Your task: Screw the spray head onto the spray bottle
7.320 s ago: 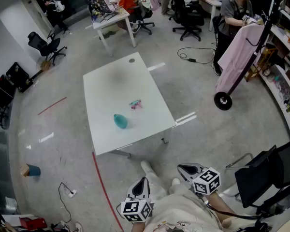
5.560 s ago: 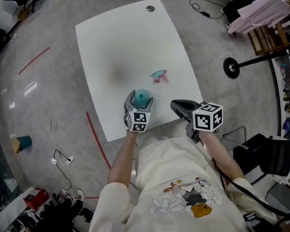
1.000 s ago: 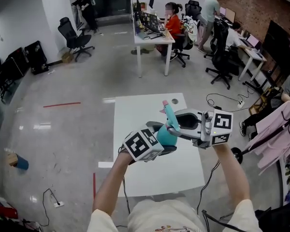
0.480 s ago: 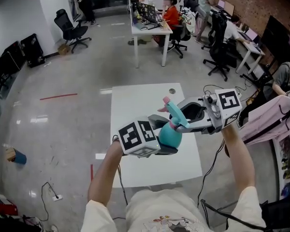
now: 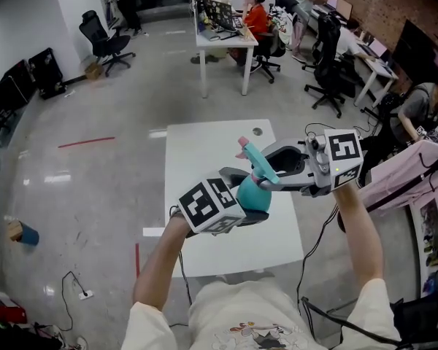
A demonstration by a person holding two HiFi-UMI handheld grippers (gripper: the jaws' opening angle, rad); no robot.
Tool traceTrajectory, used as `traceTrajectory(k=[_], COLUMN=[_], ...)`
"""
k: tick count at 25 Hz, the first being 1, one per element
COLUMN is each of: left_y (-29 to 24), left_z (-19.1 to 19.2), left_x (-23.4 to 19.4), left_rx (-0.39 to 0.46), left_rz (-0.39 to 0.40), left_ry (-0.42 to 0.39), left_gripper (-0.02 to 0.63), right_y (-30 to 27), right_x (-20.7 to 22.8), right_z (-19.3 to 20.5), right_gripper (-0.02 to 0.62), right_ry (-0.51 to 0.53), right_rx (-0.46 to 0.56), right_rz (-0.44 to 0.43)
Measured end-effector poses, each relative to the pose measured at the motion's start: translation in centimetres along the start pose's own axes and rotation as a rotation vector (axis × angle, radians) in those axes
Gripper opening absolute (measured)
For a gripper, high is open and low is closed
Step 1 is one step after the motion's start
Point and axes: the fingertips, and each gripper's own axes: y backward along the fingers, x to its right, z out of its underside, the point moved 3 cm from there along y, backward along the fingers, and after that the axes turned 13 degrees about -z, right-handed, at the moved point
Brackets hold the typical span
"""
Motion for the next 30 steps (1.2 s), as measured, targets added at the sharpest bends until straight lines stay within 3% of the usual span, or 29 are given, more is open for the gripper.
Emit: traceTrajectory(k=[7,10,14,22,26,30], left_y=[-0.1,-0.1,-0.2,0.0,0.2,0.0], left_z=[0.4,0.6,1.3,1.4,1.4,1.4], left_x=[-1.6,-2.6,-3.6,-5.0,-5.3,-5.2], left_rx=[0.001,0.008,0.011,0.021,0.037,0.039], left_rz=[-0.202,-0.288,-0.337,-0.509,-0.534,-0.501], left_ry=[0.051,0.082,0.147,0.194,0.221,0.211], left_gripper=[0.385,0.385,0.385,0.387,0.386,0.385], right_y=[0.0,-0.5,-1.0,-1.4,-2.2,-1.9], right_x=[1.0,1.6,2.6,3.1,3.2,3.3], right_z=[0.1,-0.1,0.4,0.2,-0.2,0.2], right_gripper=[0.135,0.135,0.135,0.135,0.135,0.137], right_ry=[-0.06,-0.051,-0.053,-0.06,-0.045,-0.048], right_rx=[0.083,0.084,0.06,0.034,0.006,-0.011], right_rz=[0.136,0.249,0.409,0.683,0.778,0.787])
